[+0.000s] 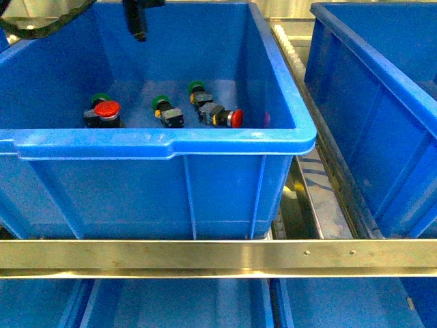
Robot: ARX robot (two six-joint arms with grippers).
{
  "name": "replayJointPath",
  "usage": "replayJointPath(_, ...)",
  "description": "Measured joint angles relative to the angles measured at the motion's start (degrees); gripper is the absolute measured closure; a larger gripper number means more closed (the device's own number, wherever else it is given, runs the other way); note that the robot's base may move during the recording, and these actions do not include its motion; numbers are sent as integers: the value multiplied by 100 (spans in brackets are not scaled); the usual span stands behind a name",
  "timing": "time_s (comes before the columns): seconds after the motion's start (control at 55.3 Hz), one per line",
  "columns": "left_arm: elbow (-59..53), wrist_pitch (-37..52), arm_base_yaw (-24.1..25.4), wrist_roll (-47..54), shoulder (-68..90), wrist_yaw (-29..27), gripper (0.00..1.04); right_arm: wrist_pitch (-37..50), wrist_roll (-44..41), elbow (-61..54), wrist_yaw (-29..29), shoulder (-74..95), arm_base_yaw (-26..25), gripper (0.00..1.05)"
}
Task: Pick red and yellow buttons and place in box
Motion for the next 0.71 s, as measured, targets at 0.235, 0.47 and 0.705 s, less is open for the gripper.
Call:
replayJointPath(0.235, 422, 98, -452, -216, 568, 136, 73, 0, 0, 0, 0, 0, 0, 6)
replayJointPath(0.47, 767, -52, -634, -188, 763, 87, 73, 0, 0, 0, 0, 0, 0, 6)
replayJointPath(0.705, 879, -319, -772, 13, 752, 70, 73, 3928, -1764, 1827, 588, 3821, -1110, 6)
